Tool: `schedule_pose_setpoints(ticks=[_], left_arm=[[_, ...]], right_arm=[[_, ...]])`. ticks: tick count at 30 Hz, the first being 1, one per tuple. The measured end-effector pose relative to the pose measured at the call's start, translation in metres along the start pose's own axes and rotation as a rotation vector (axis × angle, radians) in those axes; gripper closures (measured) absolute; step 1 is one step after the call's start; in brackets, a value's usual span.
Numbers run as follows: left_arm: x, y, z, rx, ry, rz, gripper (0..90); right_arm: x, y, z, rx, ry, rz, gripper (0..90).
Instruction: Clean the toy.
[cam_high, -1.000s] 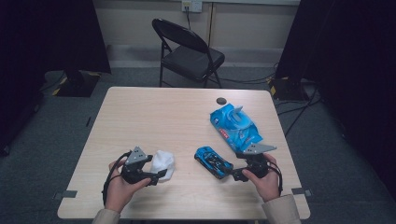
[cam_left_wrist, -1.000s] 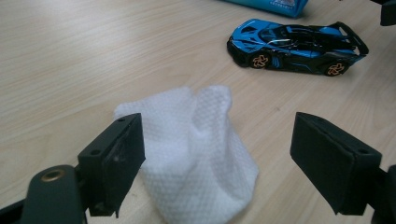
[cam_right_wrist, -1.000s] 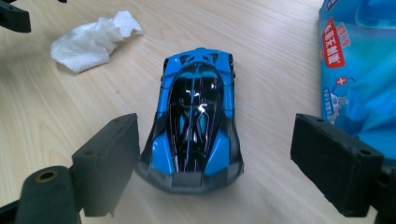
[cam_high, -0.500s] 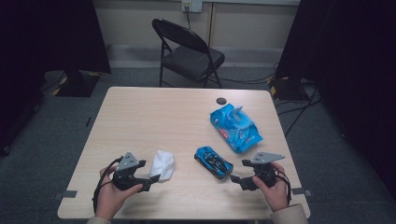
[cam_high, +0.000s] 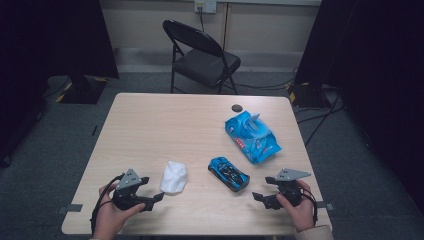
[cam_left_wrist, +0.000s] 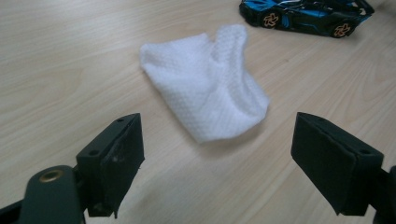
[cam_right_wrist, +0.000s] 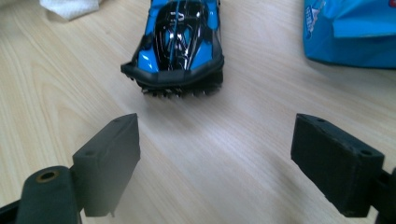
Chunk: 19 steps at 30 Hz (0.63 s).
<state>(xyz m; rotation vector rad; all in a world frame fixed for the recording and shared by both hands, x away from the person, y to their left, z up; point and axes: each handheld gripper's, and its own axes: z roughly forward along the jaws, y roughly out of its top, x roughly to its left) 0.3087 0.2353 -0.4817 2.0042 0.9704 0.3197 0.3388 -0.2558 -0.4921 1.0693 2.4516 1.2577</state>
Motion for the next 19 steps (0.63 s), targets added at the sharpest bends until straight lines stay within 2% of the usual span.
schedule_pose_setpoints(ticks=[5,7,10,14,16,19], left_arm=[[0.002,-0.008,-0.001,0.018,0.0,0.0,17.1],[0.002,-0.013,0.0,0.04,0.017,0.03,17.3],[0.002,-0.015,0.0,0.049,0.018,0.026,17.0],[0.002,-0.019,0.002,0.077,0.025,0.042,16.8],[0.002,-0.021,0.004,0.104,0.022,0.073,16.9],[0.001,-0.022,0.007,0.115,0.019,0.077,16.1]], right_arm=[[-0.001,-0.006,0.0,0.005,-0.01,-0.009,15.6],[-0.002,-0.009,0.001,0.007,-0.028,-0.024,15.8],[-0.005,-0.014,0.003,0.036,-0.033,-0.022,15.7],[-0.006,-0.016,0.004,0.039,-0.044,-0.042,15.5],[-0.005,-0.016,0.004,0.045,-0.049,-0.054,15.5],[-0.003,-0.016,0.005,0.056,-0.059,-0.084,15.1]])
